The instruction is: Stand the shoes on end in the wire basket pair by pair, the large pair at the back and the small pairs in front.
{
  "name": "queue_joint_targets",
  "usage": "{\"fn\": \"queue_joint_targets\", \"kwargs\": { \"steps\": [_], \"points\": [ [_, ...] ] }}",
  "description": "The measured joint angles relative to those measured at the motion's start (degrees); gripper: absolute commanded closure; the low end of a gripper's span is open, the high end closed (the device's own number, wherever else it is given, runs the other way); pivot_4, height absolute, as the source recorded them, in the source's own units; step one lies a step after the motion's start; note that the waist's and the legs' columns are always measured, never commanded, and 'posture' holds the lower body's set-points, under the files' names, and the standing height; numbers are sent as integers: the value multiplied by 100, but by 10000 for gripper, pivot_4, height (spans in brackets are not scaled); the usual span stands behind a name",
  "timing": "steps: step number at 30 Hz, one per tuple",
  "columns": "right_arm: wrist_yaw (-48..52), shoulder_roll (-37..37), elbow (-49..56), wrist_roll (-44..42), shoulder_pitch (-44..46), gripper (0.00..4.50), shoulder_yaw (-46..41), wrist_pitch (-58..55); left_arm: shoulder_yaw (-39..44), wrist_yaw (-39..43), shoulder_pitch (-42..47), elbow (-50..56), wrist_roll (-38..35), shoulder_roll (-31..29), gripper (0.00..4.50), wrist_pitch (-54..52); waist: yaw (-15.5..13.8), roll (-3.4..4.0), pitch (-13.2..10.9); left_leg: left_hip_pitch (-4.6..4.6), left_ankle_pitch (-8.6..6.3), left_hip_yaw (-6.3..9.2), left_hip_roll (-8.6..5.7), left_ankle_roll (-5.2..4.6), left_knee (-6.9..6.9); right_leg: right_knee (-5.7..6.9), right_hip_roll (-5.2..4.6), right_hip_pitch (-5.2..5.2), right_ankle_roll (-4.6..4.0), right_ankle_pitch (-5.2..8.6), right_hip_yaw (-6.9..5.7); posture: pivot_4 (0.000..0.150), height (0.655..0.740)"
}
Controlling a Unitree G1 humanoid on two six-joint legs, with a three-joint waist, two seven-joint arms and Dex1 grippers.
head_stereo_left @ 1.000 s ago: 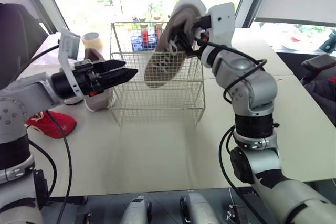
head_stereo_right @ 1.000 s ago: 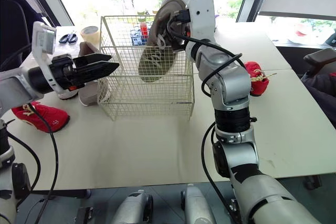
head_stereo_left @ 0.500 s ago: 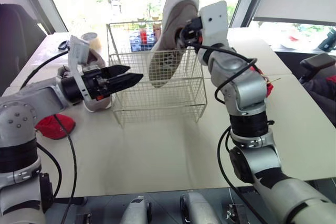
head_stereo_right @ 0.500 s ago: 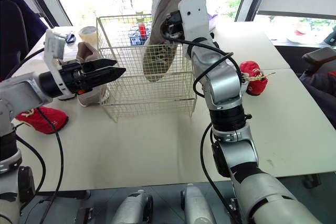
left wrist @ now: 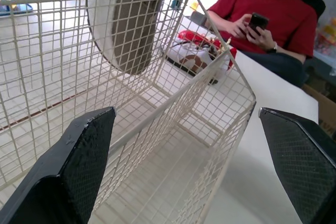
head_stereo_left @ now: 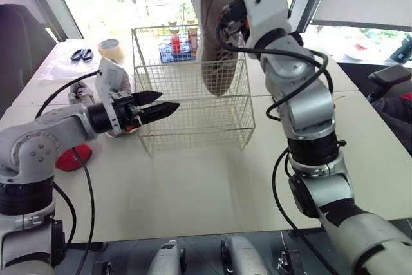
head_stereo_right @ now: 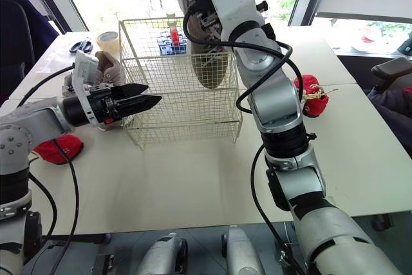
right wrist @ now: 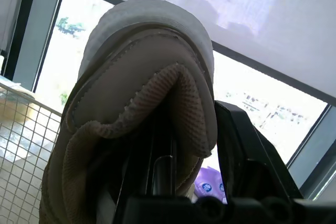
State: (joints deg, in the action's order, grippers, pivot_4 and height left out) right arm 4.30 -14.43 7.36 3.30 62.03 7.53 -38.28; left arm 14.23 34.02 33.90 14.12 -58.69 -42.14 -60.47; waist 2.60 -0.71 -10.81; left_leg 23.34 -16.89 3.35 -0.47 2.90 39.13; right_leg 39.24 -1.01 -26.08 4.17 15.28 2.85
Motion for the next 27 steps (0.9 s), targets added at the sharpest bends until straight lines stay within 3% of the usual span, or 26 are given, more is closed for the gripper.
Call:
{"fn": "queue_joint_targets", "kwargs": {
  "steps": [8,11,16,27],
  "points": [
    [46,173,-29,185,-427,33986,76,-192,0,-30,9,-1,146,18,0,94,-2,0,0,-1,0,0,0,0,0,0,0,1,0,0,0,1500,7400],
    [67,154,-30,298,-463,25813,92,-288,0,-38,9,-2,183,50,0,105,3,0,0,-1,0,0,0,0,0,0,1,1,0,0,0,1500,7400],
    [185,114,157,397,-623,514,133,-463,1,-39,10,-37,203,67,0,123,-5,-1,0,-1,0,0,-1,0,0,0,0,1,0,0,0,1500,7400],
    [863,-150,1627,-47,-1405,186,-335,-4,1,50,37,-190,319,140,0,154,-8,-1,0,-4,0,1,-1,0,0,-1,1,7,0,0,0,1500,7400]
  ]
}}
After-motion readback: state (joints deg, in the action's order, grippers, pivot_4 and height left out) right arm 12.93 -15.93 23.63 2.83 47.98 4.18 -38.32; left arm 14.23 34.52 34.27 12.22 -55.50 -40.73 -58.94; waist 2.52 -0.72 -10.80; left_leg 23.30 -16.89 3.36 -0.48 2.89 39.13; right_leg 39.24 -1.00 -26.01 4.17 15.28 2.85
